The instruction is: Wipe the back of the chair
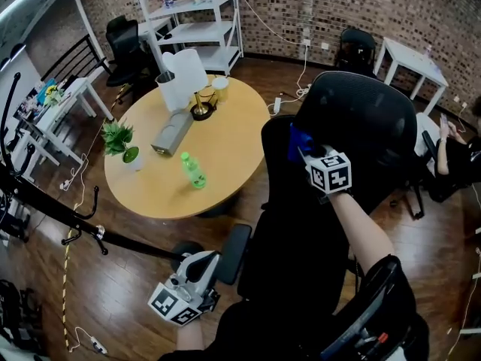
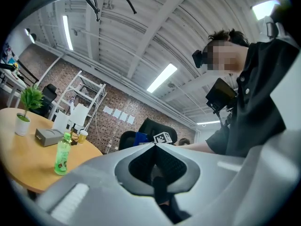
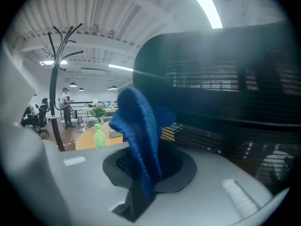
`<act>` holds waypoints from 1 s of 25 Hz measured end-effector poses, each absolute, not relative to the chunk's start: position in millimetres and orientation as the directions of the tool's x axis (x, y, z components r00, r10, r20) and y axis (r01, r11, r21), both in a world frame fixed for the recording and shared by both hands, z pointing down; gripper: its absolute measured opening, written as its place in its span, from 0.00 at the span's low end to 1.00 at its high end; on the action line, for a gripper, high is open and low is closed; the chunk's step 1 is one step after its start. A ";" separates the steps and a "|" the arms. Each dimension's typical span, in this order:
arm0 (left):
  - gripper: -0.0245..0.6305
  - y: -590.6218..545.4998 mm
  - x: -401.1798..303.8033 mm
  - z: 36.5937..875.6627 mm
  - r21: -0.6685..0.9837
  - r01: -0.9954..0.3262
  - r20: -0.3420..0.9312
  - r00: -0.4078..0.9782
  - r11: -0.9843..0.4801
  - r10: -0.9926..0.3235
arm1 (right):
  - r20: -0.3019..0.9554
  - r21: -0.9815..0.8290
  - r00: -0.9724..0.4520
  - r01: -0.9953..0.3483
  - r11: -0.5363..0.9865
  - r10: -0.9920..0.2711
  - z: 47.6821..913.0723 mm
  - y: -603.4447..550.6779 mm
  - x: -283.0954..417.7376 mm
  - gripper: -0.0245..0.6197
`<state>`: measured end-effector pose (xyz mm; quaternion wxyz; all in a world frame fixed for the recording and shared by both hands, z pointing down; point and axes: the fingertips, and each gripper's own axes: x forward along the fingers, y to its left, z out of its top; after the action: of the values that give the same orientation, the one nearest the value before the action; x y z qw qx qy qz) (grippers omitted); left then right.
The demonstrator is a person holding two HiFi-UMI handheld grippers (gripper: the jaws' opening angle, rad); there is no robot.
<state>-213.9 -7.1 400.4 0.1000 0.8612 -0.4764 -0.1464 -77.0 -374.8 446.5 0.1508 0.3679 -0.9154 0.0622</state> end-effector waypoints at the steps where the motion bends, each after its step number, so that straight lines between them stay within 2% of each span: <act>1: 0.05 -10.4 -210.1 399.4 0.310 -0.784 -0.157 0.515 -0.537 -0.843 | 0.316 -0.017 -0.678 -0.704 0.710 -0.664 446.7 -375.5 -67.6 0.13; 6: 0.05 -27.7 -187.7 396.9 0.299 -0.740 -0.158 0.584 -0.602 -0.797 | 0.283 -0.072 -0.620 -0.774 0.629 -0.731 449.9 -379.9 -6.8 0.13; 13: 0.05 -47.3 -139.9 398.7 0.295 -0.666 -0.148 0.676 -0.685 -0.721 | 0.260 -0.151 -0.504 -0.864 0.481 -0.823 451.9 -379.3 117.8 0.13; 21: 0.05 -64.7 -101.9 398.8 0.299 -0.595 -0.141 0.746 -0.746 -0.651 | 0.247 -0.208 -0.317 -0.940 0.269 -0.916 451.2 -367.0 248.6 0.13; 25: 0.05 -69.0 -89.8 399.3 0.305 -0.570 -0.135 0.767 -0.763 -0.628 | 0.260 -0.158 -0.188 -0.976 0.150 -0.947 451.6 -352.5 301.1 0.13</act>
<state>-89.8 -69.0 399.3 0.1239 0.9317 -0.3215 -0.1154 301.1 -352.5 451.6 0.0493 0.6354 -0.7567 0.1459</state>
